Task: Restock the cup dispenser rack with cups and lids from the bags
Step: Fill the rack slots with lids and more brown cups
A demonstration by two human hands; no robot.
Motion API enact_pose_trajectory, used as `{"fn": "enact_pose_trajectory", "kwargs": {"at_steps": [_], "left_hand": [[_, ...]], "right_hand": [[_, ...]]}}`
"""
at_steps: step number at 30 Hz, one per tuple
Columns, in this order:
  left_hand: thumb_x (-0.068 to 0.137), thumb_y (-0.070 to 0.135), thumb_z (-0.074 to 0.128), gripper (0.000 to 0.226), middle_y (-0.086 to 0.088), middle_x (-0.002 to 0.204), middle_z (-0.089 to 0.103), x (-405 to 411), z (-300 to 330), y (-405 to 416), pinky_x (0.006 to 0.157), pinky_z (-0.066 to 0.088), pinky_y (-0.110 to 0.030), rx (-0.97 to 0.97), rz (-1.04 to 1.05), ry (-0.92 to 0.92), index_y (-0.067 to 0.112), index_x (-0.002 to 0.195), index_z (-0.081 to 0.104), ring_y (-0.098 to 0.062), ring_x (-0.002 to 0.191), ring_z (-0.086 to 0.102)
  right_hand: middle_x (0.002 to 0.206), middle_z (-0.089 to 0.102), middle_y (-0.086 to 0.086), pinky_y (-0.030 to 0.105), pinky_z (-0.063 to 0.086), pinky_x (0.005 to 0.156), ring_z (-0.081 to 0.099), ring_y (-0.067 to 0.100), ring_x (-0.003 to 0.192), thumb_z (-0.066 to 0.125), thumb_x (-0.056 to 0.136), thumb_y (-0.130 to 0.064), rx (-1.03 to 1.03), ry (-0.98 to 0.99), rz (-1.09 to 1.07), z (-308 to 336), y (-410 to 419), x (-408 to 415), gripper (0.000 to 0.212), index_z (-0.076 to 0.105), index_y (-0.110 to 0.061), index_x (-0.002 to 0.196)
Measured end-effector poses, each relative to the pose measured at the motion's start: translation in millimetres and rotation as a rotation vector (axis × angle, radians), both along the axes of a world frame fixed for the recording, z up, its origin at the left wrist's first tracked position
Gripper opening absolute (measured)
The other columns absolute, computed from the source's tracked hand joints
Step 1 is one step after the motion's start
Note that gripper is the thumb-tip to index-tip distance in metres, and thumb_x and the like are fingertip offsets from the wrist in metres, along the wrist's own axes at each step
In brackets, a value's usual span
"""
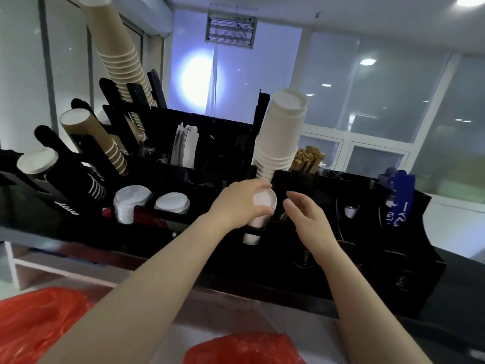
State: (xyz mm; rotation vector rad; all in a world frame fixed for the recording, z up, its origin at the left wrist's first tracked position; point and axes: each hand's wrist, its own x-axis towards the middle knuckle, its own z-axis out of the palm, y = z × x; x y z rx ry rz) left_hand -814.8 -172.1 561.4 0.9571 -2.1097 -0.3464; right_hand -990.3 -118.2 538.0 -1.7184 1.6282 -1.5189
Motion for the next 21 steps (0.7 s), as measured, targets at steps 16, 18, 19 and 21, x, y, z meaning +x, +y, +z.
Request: {"fn": "enact_pose_trajectory", "kwargs": {"at_steps": [16, 18, 19, 21], "left_hand": [[0.086, 0.032, 0.063, 0.049, 0.011, 0.143, 0.046, -3.3, -13.7, 5.2, 0.1, 0.028, -0.022, -0.159, 0.05, 0.061, 0.028, 0.133, 0.052, -0.008, 0.131, 0.04], [0.087, 0.027, 0.062, 0.051, 0.006, 0.146, 0.042, -5.9, -13.5, 5.5, 0.101, 0.028, -0.021, -0.215, 0.084, 0.109, 0.024, 0.136, 0.048, -0.01, 0.134, 0.037], [0.087, 0.027, 0.063, 0.055, 0.005, 0.148, 0.039, -7.5, -11.9, 5.2, 0.101, 0.027, -0.02, -0.229, 0.101, 0.15, 0.023, 0.138, 0.044, -0.009, 0.135, 0.034], [0.086, 0.029, 0.065, 0.063, 0.005, 0.151, 0.033, -12.0, -4.8, 3.4, 0.102, 0.026, -0.021, -0.243, 0.128, 0.263, 0.023, 0.142, 0.037, -0.008, 0.137, 0.03]], "right_hand": [[0.135, 0.057, 0.001, 0.04, 0.034, 0.11, 0.031, 0.022, 0.141, 0.042, 0.101, -0.032, 0.031, 0.75, -0.488, -59.9, 15.7, -75.6, 0.036, 0.062, -0.014, 0.125], [0.129, 0.062, 0.002, 0.042, 0.037, 0.108, 0.035, 0.024, 0.139, 0.045, 0.1, -0.029, -0.005, 0.712, -0.493, -60.7, 15.3, -74.5, 0.033, 0.066, -0.013, 0.12], [0.128, 0.063, 0.003, 0.042, 0.037, 0.107, 0.037, 0.024, 0.138, 0.046, 0.099, -0.028, -0.017, 0.704, -0.495, -61.2, 14.8, -74.3, 0.032, 0.067, -0.012, 0.118], [0.126, 0.064, 0.003, 0.041, 0.038, 0.108, 0.039, 0.025, 0.137, 0.047, 0.099, -0.028, -0.034, 0.709, -0.503, -63.6, 13.8, -74.4, 0.032, 0.067, -0.012, 0.118]]}}
